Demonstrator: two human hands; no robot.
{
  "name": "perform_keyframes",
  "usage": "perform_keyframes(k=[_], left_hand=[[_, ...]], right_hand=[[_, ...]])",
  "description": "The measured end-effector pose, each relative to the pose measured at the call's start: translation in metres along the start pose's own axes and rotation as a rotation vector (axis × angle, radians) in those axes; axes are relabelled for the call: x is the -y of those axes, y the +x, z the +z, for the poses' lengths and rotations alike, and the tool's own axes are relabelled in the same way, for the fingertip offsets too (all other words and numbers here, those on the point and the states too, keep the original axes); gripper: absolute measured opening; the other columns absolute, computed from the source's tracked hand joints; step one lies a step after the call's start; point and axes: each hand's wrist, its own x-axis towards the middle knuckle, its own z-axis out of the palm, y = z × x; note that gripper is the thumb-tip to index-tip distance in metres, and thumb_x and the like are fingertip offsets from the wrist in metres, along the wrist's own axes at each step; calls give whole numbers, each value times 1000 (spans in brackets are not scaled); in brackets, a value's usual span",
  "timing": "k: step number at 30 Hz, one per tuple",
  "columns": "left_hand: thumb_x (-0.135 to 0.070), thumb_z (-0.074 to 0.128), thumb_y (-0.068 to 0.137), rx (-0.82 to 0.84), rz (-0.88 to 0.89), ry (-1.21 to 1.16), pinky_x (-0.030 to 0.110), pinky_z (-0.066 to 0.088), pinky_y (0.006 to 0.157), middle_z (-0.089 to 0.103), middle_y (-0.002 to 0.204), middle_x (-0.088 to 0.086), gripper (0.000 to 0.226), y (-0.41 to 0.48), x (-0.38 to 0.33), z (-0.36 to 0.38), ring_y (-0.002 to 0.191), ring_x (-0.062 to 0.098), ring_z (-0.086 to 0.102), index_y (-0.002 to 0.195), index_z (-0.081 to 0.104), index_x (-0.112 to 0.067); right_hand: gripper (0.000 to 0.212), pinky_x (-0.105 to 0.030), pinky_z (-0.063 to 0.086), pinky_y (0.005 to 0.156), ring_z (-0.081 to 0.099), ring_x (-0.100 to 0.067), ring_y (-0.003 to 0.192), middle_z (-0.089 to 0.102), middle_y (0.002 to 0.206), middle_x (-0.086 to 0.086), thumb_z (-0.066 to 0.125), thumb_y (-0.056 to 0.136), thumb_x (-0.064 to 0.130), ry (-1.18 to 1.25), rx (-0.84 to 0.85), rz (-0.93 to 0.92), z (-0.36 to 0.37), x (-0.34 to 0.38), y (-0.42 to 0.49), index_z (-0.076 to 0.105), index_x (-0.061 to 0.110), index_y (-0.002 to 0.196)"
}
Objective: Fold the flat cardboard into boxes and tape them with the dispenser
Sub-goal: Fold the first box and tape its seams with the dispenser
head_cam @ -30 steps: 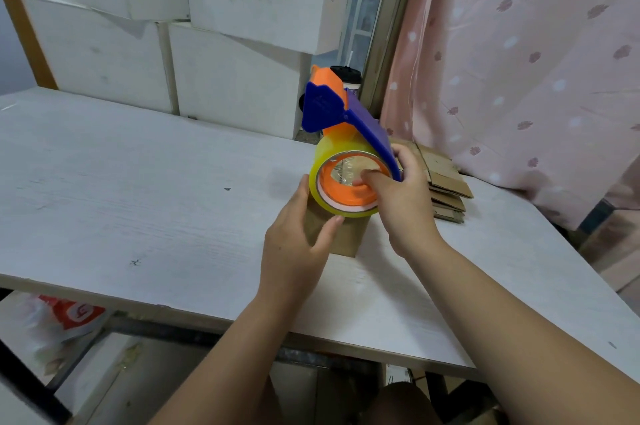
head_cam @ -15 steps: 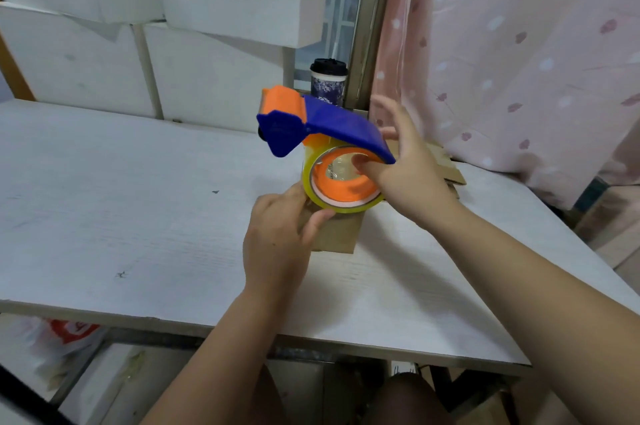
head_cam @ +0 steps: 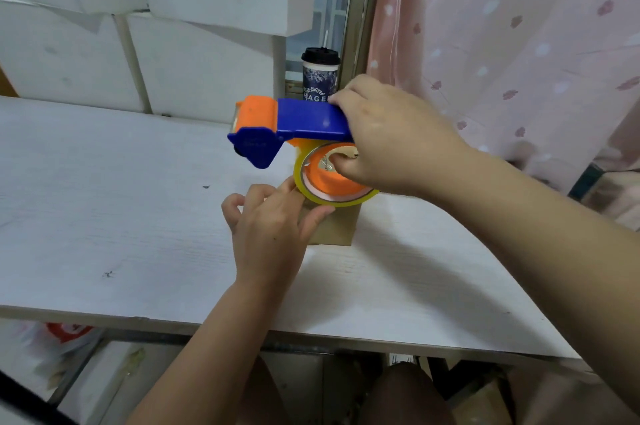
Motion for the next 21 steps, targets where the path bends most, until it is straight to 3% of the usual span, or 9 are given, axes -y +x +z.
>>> perform_keyframes(k=[2,5,9,11,13,15,18,21], left_hand=[[-45,55,82,-2,14,25,44,42,74,69,72,8,41,-1,1,-1,73,29,64,81,69,-7],[-43,65,83,-8,45,70,44,43,73,71,77,8,36,0,2,-2,74,30,64,84,70,-8],[-16,80,74,-34,57,80,39,43,66,71,78,7,15,1,2,-1,70,31,61,80,68,-9],[-10,80,72,-44,57,74,37,42,63,70,77,8,15,2,1,-1,68,32,60,78,66,-9],[-8,75,74,-58,67,83,34,40,61,70,76,7,11,2,0,-1,69,32,60,76,64,-10],[-10,69,76,-66,69,101,33,38,60,70,75,6,6,2,0,-2,72,32,60,73,64,-11],[-4,61,83,-61,130,83,34,43,59,70,75,8,12,3,4,-1,74,35,60,72,62,-9],[-14,40,98,-19,191,15,36,49,68,70,77,11,34,5,9,0,74,34,61,75,64,-6]], right_hand=[[44,-31,46,68,47,-17,86,56,111,-4,62,86,31,32,30,11,2,3,9,45,18,124],[42,-29,39,67,46,-17,81,59,106,-3,65,84,22,117,40,61,6,-3,11,46,17,121],[47,-26,45,70,54,-15,80,53,98,5,71,80,20,460,-13,246,18,-15,-4,46,22,119],[53,-10,43,61,57,0,78,53,94,12,73,78,17,670,-64,322,28,-14,-17,43,28,120],[61,-5,43,56,55,10,83,52,97,20,73,79,14,884,-90,370,37,-11,-28,36,39,119],[64,-10,45,61,56,2,91,52,105,20,71,80,13,987,-96,402,44,-12,-32,31,47,116],[62,-16,49,63,59,-6,89,54,101,18,67,82,7,1000,-89,381,43,-12,-28,30,48,112],[58,-6,42,46,60,10,73,52,87,20,66,83,3,983,-106,346,37,-14,-25,33,42,113]])
